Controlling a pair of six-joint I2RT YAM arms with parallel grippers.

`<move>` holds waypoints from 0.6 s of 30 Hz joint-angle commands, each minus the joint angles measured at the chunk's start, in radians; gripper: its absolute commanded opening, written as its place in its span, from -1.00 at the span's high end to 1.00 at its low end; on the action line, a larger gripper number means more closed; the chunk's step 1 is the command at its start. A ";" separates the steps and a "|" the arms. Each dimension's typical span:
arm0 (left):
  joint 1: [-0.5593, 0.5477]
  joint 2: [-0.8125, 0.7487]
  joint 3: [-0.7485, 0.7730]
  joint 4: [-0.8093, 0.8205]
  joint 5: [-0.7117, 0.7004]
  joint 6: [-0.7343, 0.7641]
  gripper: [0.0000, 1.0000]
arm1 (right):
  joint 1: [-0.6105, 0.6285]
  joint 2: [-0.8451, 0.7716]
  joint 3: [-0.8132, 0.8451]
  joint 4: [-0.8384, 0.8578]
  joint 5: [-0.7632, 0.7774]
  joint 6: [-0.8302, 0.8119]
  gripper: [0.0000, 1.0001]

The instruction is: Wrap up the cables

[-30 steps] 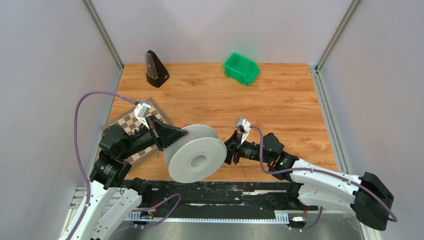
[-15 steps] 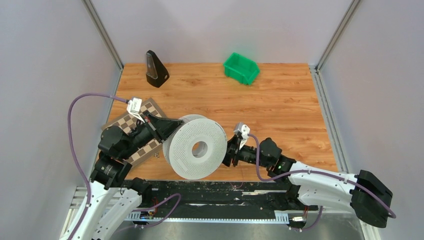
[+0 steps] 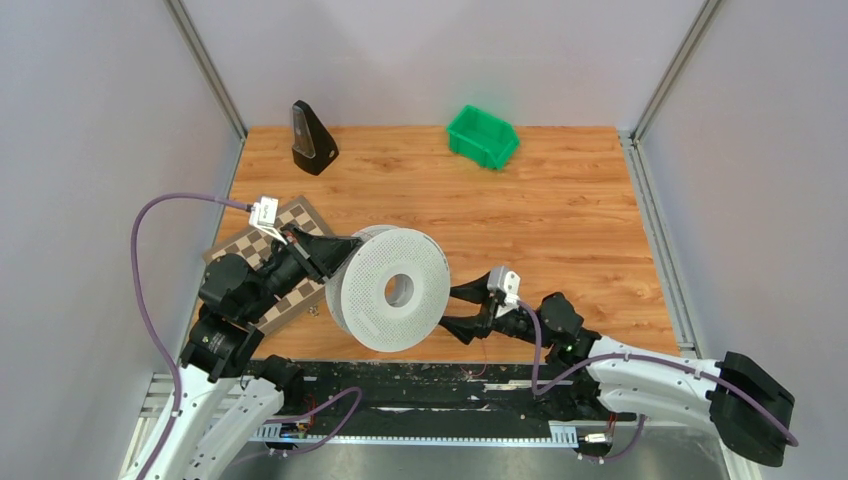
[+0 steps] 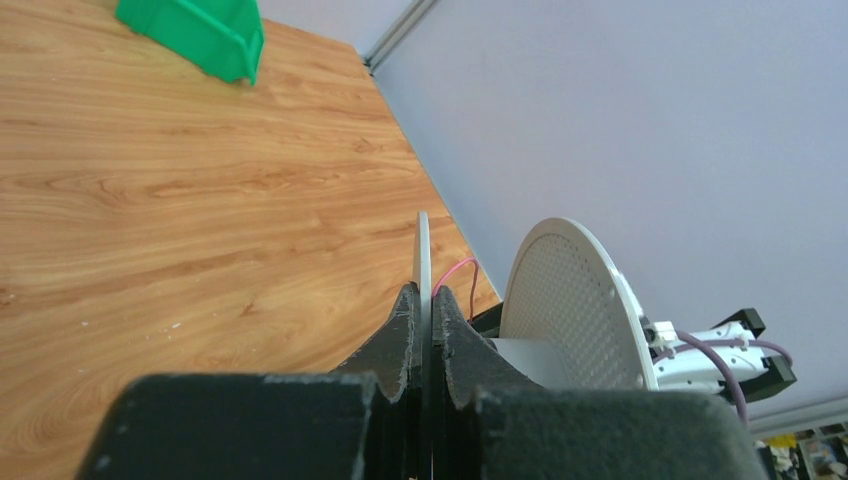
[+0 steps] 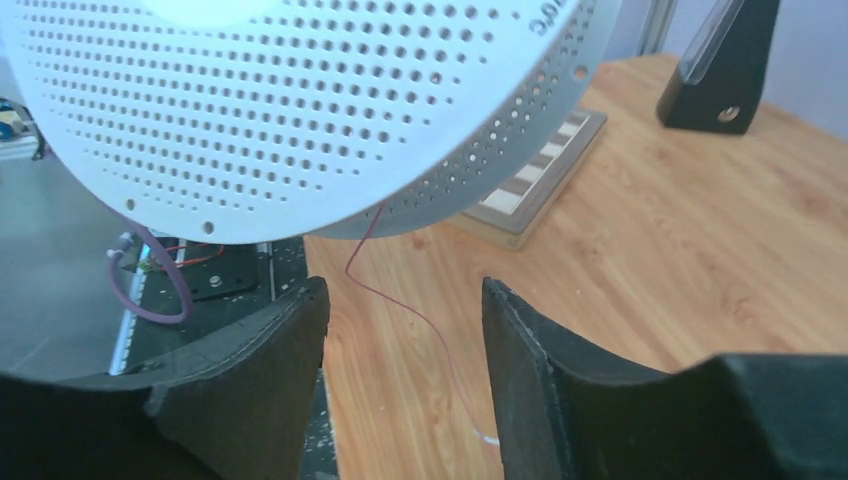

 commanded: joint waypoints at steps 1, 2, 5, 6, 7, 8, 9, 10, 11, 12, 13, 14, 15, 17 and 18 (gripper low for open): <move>0.000 -0.012 0.037 0.051 -0.048 -0.043 1.00 | 0.005 -0.025 -0.016 0.113 -0.017 -0.153 -0.20; 0.000 -0.011 0.040 0.052 -0.049 -0.048 1.00 | 0.005 -0.017 -0.019 0.120 -0.023 -0.175 -0.25; 0.000 -0.008 0.048 0.055 -0.048 -0.064 1.00 | 0.005 0.021 -0.041 0.186 -0.025 -0.223 -0.34; 0.000 -0.008 0.050 0.056 -0.049 -0.068 1.00 | 0.005 0.038 -0.047 0.210 -0.030 -0.231 -0.36; 0.000 -0.009 0.053 0.057 -0.049 -0.075 1.00 | 0.005 0.062 -0.048 0.229 -0.033 -0.238 -0.37; 0.000 -0.009 0.054 0.057 -0.050 -0.078 1.00 | 0.005 0.088 -0.046 0.241 -0.043 -0.244 -0.38; 0.000 -0.011 0.058 0.057 -0.051 -0.084 1.00 | 0.003 0.125 -0.043 0.256 -0.053 -0.246 -0.38; 0.000 -0.013 0.058 0.057 -0.054 -0.088 1.00 | 0.002 0.159 -0.041 0.279 -0.067 -0.246 -0.39; 0.000 -0.016 0.060 0.058 -0.056 -0.091 1.00 | 0.002 0.197 -0.041 0.310 -0.082 -0.242 -0.39; 0.000 -0.018 0.061 0.059 -0.061 -0.098 1.00 | 0.002 0.236 -0.043 0.350 -0.098 -0.237 -0.39; 0.000 -0.021 0.062 0.062 -0.062 -0.101 1.00 | 0.003 0.277 -0.041 0.386 -0.112 -0.232 -0.39; 0.000 -0.023 0.064 0.064 -0.064 -0.108 1.00 | 0.002 0.316 -0.039 0.426 -0.120 -0.227 -0.39; 0.000 -0.023 0.064 0.065 -0.067 -0.113 1.00 | 0.003 0.360 -0.039 0.468 -0.125 -0.224 -0.39; 0.000 -0.027 0.065 0.070 -0.073 -0.122 1.00 | 0.003 0.443 -0.027 0.540 -0.122 -0.224 -0.40; 0.000 -0.029 0.066 0.072 -0.073 -0.128 1.00 | 0.002 0.486 -0.015 0.563 -0.123 -0.227 -0.40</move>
